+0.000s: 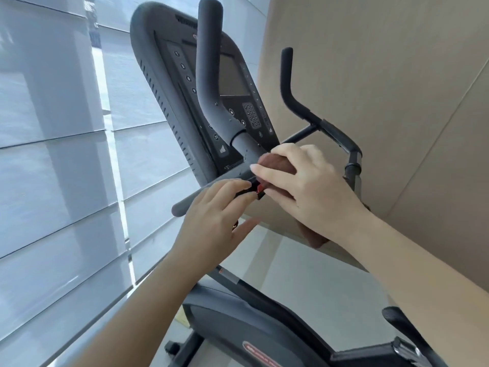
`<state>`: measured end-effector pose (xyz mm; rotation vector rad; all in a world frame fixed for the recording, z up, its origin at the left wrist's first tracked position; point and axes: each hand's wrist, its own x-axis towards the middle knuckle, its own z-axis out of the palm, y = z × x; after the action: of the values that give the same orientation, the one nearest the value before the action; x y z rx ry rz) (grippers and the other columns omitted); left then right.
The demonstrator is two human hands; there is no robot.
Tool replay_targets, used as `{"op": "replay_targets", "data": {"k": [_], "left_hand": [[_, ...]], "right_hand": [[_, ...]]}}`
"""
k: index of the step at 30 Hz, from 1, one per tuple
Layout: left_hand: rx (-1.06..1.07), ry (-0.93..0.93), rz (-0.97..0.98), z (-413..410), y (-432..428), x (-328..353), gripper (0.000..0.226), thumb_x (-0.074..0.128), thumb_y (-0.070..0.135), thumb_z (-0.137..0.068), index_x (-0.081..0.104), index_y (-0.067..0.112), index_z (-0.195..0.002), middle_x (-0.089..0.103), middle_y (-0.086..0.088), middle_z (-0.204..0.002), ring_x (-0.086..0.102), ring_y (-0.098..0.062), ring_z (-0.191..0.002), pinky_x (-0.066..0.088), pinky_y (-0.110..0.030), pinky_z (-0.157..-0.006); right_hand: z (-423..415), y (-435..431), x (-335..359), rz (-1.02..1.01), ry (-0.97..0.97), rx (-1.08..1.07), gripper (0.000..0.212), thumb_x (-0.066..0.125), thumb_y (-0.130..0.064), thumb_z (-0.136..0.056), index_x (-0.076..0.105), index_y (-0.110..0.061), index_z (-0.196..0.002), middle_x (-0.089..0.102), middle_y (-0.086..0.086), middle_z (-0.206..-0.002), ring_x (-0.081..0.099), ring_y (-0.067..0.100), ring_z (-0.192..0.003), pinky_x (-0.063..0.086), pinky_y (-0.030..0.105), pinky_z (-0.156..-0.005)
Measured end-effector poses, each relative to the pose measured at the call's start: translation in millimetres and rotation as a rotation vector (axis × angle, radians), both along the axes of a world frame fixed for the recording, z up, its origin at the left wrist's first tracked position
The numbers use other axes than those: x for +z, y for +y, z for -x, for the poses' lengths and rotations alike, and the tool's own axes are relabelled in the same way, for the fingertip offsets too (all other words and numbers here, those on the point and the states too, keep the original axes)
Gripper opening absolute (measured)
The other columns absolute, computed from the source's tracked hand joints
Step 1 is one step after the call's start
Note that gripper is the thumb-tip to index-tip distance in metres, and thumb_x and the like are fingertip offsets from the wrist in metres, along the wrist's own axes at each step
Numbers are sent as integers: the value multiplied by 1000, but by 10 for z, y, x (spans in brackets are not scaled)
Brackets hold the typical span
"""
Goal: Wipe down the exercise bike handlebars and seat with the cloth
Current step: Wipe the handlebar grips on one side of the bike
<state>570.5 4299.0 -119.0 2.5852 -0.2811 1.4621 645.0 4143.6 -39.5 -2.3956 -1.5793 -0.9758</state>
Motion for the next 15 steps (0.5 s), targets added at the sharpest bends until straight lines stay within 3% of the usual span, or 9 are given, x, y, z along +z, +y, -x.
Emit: {"op": "replay_targets", "data": {"k": [4, 8, 15], "left_hand": [[4, -94, 0, -142, 48, 143, 30, 60, 24, -84, 62, 4, -106, 62, -13, -113, 52, -26, -108, 42, -35, -88], [-40, -117, -96, -375, 51, 257, 31, 70, 16, -79, 63, 1, -105, 64, -13, -113, 58, -27, -107, 45, -37, -87], [-153, -250, -44, -575, 152, 208, 20, 65, 15, -83, 67, 4, -100, 67, -8, -106, 59, -19, -102, 48, -33, -84]], "right_hand": [[-106, -219, -53, -22, 30, 110, 31, 50, -27, -88, 63, -25, -117, 56, 9, -121, 51, 33, -98, 50, 41, -81], [-227, -713, -210, -127, 55, 146, 32, 54, -20, -88, 60, -23, -119, 56, 14, -116, 52, 32, -97, 44, 39, -91], [-281, -274, 7, -33, 77, 183, 30, 52, -28, -90, 62, -24, -118, 55, 10, -119, 51, 28, -102, 40, 32, -94]]}}
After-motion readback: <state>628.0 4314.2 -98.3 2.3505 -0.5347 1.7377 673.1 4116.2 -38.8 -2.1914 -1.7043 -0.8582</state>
